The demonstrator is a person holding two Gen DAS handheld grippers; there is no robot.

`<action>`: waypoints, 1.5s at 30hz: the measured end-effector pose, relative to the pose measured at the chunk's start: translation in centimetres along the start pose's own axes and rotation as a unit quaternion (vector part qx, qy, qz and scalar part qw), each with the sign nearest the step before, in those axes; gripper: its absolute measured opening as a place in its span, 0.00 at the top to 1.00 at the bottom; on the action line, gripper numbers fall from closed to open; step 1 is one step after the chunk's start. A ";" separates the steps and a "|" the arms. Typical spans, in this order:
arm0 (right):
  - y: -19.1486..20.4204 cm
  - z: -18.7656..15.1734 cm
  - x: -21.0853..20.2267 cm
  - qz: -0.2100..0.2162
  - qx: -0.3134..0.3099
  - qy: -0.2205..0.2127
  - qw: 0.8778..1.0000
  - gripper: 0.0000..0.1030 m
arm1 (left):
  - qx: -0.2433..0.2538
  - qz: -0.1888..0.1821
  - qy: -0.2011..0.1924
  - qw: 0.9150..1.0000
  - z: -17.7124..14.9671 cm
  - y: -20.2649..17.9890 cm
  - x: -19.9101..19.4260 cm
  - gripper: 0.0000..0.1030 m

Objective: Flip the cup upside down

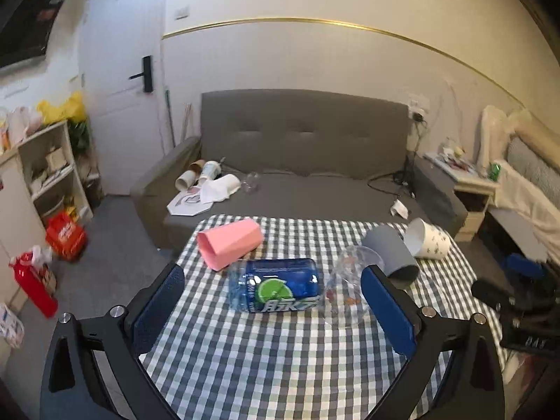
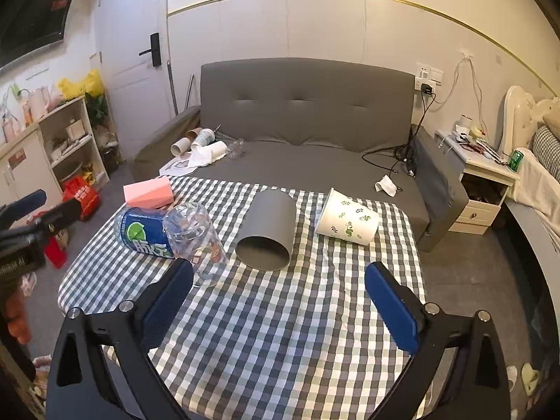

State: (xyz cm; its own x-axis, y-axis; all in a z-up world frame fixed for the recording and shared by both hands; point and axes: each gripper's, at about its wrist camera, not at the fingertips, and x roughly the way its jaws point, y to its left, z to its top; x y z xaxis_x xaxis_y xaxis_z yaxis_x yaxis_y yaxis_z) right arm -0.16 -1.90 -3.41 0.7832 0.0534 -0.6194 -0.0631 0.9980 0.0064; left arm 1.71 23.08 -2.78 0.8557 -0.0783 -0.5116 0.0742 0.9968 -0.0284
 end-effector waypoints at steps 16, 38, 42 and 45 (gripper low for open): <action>0.1 0.1 0.0 -0.006 0.002 -0.003 1.000 0.00 | 0.007 0.011 -0.005 1.000 -0.2 0.4 0.0 0.00; 0.0 0.0 0.0 -0.007 0.002 0.000 1.000 0.00 | 0.020 0.015 -0.006 1.000 -0.3 0.4 0.1 0.00; 0.0 0.0 0.0 -0.005 0.003 0.002 1.000 0.00 | 0.018 0.013 -0.007 1.000 -0.4 0.3 0.0 0.00; 0.0 0.0 0.0 -0.005 0.003 0.002 1.000 0.00 | 0.015 0.013 -0.006 1.000 -0.3 0.5 0.0 0.00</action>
State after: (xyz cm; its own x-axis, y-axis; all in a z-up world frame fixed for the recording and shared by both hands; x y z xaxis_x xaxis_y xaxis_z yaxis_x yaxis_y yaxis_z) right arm -0.14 -1.86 -3.45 0.7814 0.0434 -0.6226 -0.0516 0.9987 0.0049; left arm 1.58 23.54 -3.07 0.8632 -0.0517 -0.5023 0.0657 0.9978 0.0103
